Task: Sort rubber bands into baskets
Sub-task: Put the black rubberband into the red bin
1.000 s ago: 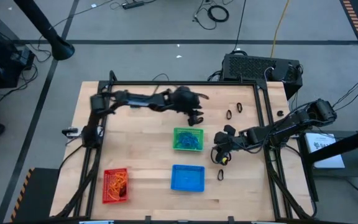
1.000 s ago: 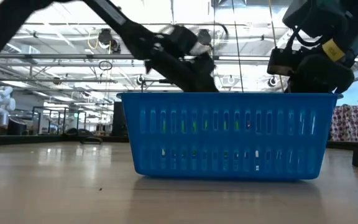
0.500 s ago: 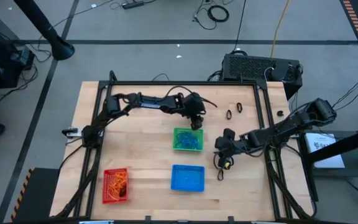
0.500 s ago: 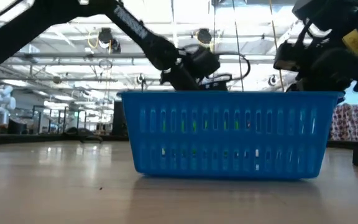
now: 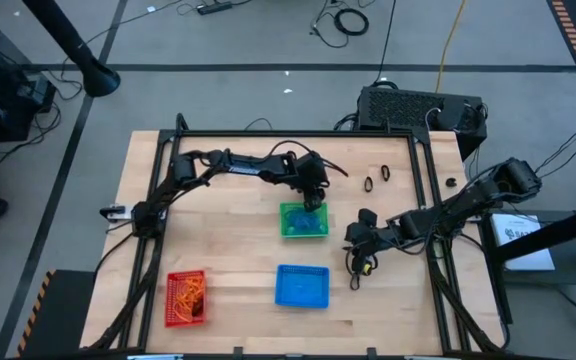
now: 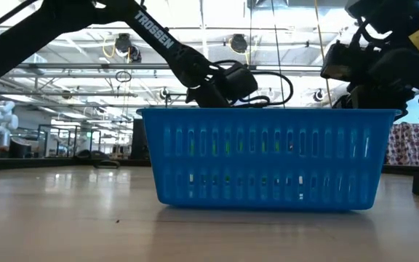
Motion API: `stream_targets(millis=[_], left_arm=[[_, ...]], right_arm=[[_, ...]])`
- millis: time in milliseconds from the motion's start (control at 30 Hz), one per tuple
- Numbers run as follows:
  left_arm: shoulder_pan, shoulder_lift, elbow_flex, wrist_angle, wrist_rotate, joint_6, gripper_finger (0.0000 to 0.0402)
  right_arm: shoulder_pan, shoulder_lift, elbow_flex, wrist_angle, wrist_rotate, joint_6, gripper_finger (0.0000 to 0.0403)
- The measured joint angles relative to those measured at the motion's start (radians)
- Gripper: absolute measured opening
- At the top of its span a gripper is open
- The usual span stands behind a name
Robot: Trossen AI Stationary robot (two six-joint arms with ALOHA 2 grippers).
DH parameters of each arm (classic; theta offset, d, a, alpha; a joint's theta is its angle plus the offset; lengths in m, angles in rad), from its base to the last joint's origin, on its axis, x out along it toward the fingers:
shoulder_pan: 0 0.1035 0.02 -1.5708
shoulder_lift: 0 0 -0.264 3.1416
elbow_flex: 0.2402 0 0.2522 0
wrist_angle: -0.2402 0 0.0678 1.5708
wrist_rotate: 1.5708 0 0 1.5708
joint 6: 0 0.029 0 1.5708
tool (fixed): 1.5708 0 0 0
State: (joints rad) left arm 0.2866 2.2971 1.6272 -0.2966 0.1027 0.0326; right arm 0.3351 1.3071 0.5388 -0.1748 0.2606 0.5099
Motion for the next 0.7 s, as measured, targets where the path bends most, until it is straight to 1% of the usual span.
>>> stream_targets(millis=[67,133,200,233,267,333,533,633,700], left_arm=[[-0.001,0.001,0.000,0.007,-0.002,0.000,0.0133],[-0.001,-0.008,0.006,-0.001,-0.003,0.001,0.0092],[-0.006,-0.015,0.013,-0.008,-0.002,0.004,0.0039],[-0.011,-0.026,0.013,-0.016,-0.002,0.010,0.0020],[-0.016,-0.038,0.013,-0.023,-0.002,0.019,0.0013],[-0.025,-0.068,0.013,-0.006,-0.002,0.030,0.0011],[-0.034,-0.167,0.015,-0.063,-0.005,0.036,0.0005],[-0.039,-0.236,0.016,-0.149,-0.007,0.036,0.0004],[-0.042,-0.290,0.017,-0.284,-0.006,0.030,0.0004]], right_arm=[[0.000,0.000,0.000,-0.001,0.000,-0.005,0.0120],[0.000,0.000,0.000,0.000,0.000,-0.014,0.0120],[0.000,0.000,0.000,0.003,0.001,-0.025,0.0120],[0.000,0.000,0.000,0.005,0.000,-0.029,0.0120],[0.000,0.000,0.000,0.005,0.000,-0.031,0.0120],[0.000,0.000,0.000,0.007,0.000,-0.032,0.0120],[0.000,0.000,0.000,0.008,0.000,-0.032,0.0120],[0.000,0.000,0.000,0.007,0.000,-0.031,0.0120],[0.000,0.000,0.000,0.006,0.000,-0.031,0.0120]])
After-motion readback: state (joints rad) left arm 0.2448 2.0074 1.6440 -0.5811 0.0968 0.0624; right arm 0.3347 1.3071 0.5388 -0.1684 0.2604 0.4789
